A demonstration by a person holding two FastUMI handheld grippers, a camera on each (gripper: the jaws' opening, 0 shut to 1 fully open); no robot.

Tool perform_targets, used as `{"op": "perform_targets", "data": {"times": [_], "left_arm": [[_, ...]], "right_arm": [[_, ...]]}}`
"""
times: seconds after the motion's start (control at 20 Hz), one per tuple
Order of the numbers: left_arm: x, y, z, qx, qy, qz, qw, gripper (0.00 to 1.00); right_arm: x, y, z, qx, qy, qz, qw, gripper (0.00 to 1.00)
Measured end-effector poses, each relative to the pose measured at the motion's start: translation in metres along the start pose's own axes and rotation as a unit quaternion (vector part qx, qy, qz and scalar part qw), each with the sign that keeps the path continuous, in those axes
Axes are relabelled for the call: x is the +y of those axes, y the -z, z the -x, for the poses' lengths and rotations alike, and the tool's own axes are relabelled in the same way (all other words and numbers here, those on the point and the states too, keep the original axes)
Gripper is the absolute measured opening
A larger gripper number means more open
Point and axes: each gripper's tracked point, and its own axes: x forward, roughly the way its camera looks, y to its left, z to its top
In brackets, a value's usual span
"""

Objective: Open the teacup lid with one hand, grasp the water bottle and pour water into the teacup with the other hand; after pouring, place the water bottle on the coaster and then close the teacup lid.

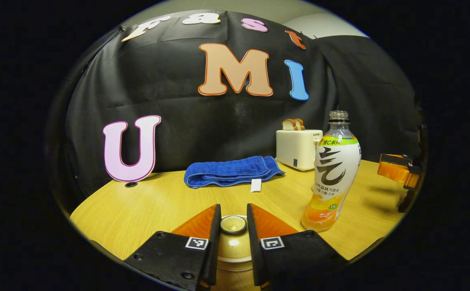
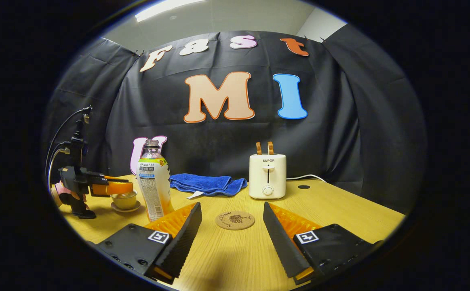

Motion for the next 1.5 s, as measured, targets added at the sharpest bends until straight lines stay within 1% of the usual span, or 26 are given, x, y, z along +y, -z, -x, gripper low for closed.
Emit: {"op": "perform_targets", "data": {"times": [0.05,0.1,0.15,0.2,0.4,0.6,0.75,0.8,0.85,0.9,0.95,1.0,1.05,1.15,1.2,1.25,1.3,1.35,1.4,1.5], "left_arm": [[-0.001,0.001,0.000,0.001,0.001,0.000,1.000,0.29],[-0.001,0.002,0.000,0.002,0.000,0.000,1.000,0.29],[0.000,0.001,0.001,0.000,-0.001,0.001,1.000,0.29],[0.000,-0.001,0.002,-0.004,-0.001,0.003,1.000,0.28],[0.006,-0.010,0.010,-0.037,-0.006,0.022,0.999,0.28],[0.008,-0.011,0.014,-0.049,-0.017,0.023,0.998,0.29],[0.016,-0.011,0.023,-0.053,-0.030,0.024,0.998,0.29],[0.018,-0.014,0.026,-0.061,-0.033,0.025,0.997,0.29],[0.022,-0.014,0.031,-0.065,-0.038,0.023,0.997,0.29],[0.026,-0.013,0.035,-0.067,-0.046,0.024,0.996,0.29],[0.031,-0.012,0.039,-0.066,-0.059,0.024,0.996,0.29],[0.038,-0.012,0.044,-0.066,-0.075,0.024,0.995,0.29],[0.044,-0.010,0.049,-0.064,-0.089,0.024,0.994,0.28],[0.054,-0.009,0.058,-0.065,-0.113,0.024,0.991,0.29],[0.058,-0.009,0.062,-0.067,-0.122,0.024,0.990,0.29],[0.061,-0.009,0.067,-0.067,-0.127,0.023,0.989,0.29],[0.063,-0.008,0.071,-0.068,-0.129,0.023,0.989,0.29],[0.066,-0.008,0.074,-0.069,-0.133,0.023,0.988,0.28],[0.071,-0.007,0.077,-0.068,-0.140,0.023,0.987,0.28],[0.078,-0.006,0.083,-0.068,-0.154,0.023,0.986,0.28]], "right_arm": [[0.000,0.000,0.000,0.000,0.000,0.000,1.000,0.99],[0.000,0.000,0.000,0.000,0.000,0.000,1.000,0.99],[0.000,0.000,0.000,0.000,0.000,0.000,1.000,0.96],[0.000,0.000,0.000,0.000,0.000,0.000,1.000,0.96],[0.000,0.000,0.000,0.000,0.000,0.000,1.000,0.94],[0.001,0.001,0.000,0.000,-0.003,0.000,1.000,0.94],[0.004,0.000,0.000,0.001,-0.012,-0.001,1.000,0.98],[0.008,0.001,0.000,0.001,-0.021,-0.001,1.000,0.99],[0.015,0.001,0.000,0.002,-0.037,-0.002,0.999,0.96],[0.022,0.002,0.000,0.003,-0.056,-0.002,0.998,0.96],[0.030,0.002,0.000,0.004,-0.073,-0.003,0.997,0.93],[0.036,0.003,-0.001,0.004,-0.088,-0.004,0.996,0.96],[0.042,0.003,-0.002,0.005,-0.101,-0.004,0.995,0.93],[0.053,0.004,-0.005,0.006,-0.118,-0.005,0.993,0.96],[0.059,0.004,-0.006,0.007,-0.125,-0.005,0.992,0.96],[0.064,0.004,-0.009,0.007,-0.129,-0.006,0.992,0.93],[0.069,0.004,-0.011,0.007,-0.133,-0.006,0.991,0.96],[0.077,0.005,-0.012,0.008,-0.141,-0.006,0.990,0.94],[0.084,0.006,-0.015,0.008,-0.148,-0.006,0.989,0.96],[0.098,0.006,-0.017,0.008,-0.159,-0.007,0.987,0.96]]}}
